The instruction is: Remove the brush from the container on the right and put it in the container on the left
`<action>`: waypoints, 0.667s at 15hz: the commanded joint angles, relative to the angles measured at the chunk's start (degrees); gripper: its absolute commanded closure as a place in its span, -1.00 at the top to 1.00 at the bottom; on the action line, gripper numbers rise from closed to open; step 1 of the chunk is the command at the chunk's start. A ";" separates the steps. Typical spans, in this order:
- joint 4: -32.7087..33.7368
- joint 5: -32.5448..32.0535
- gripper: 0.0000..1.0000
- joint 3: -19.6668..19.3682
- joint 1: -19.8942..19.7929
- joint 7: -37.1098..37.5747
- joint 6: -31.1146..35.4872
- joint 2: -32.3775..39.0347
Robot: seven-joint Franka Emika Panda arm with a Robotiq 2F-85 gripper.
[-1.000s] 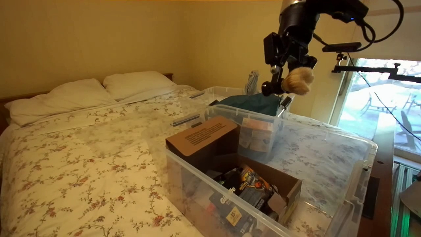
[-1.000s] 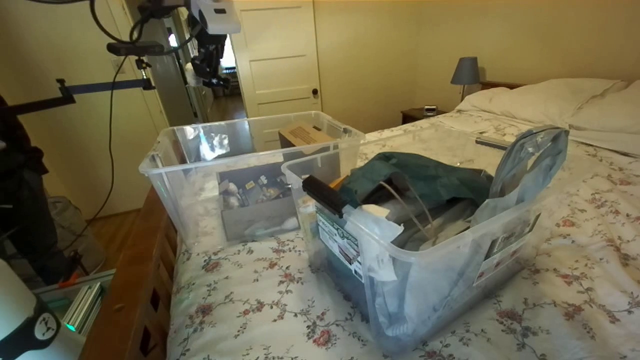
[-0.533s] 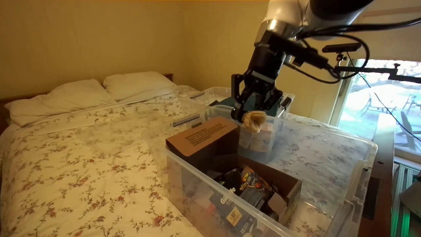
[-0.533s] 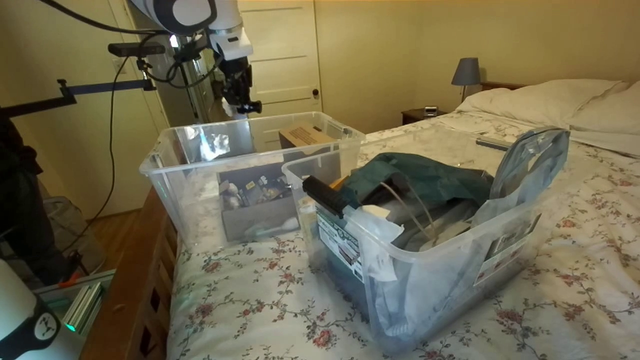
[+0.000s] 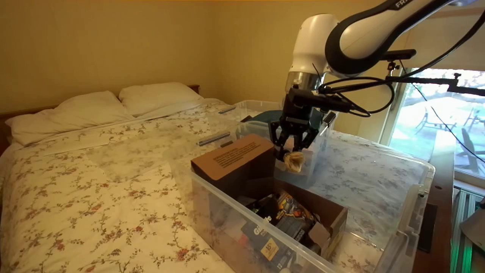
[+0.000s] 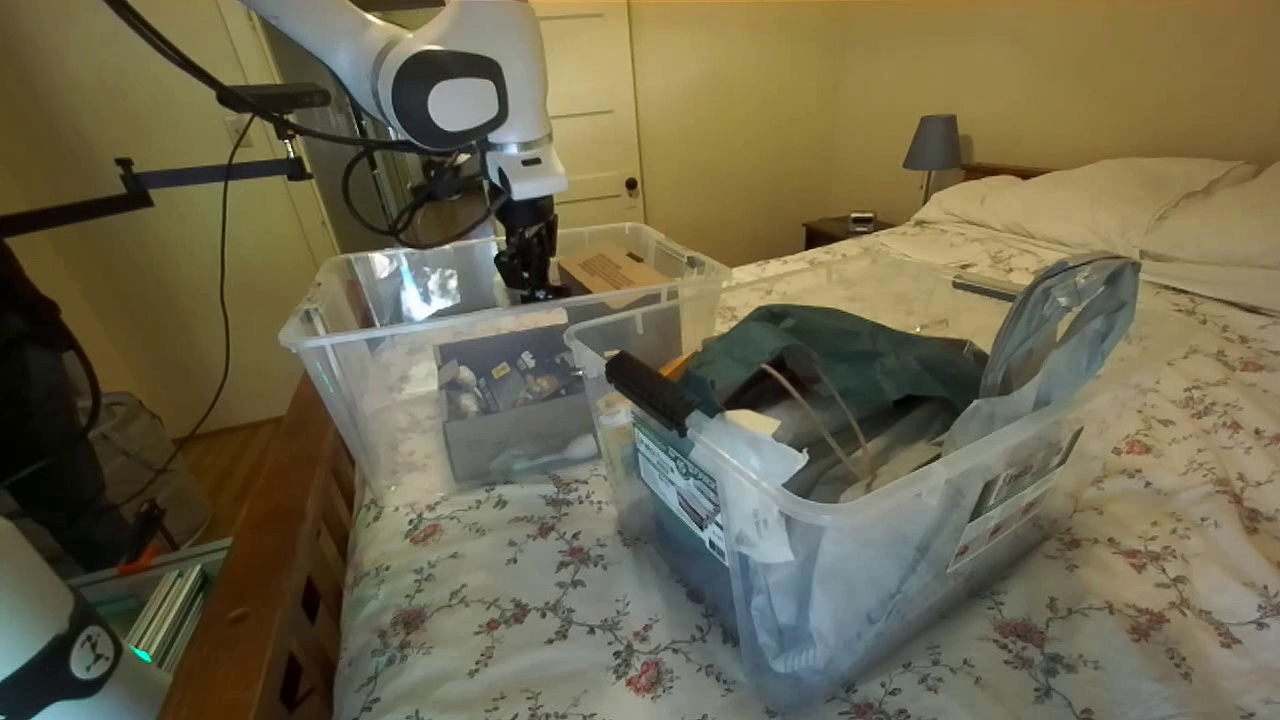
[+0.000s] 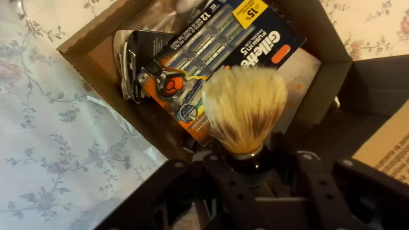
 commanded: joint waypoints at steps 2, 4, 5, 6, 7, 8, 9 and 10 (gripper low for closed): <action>-5.15 1.95 -0.68 -1.55 0.79 -5.70 -1.01 -1.59; -5.62 8.52 -0.68 -1.41 0.07 -12.72 -5.30 -1.96; -4.39 3.42 -0.18 -1.99 1.16 -7.10 -2.20 -0.18; -4.71 5.52 -0.18 -2.09 1.05 -9.60 -3.46 -0.25; -4.80 6.46 -0.68 -2.17 0.99 -10.77 -4.21 -0.37; -5.67 6.59 -0.68 -1.98 1.21 -12.66 -2.78 -1.48; -6.95 6.63 -0.68 -1.72 1.64 -13.36 0.02 -2.39; -8.03 7.77 -0.68 -1.36 1.98 -14.95 3.22 -2.86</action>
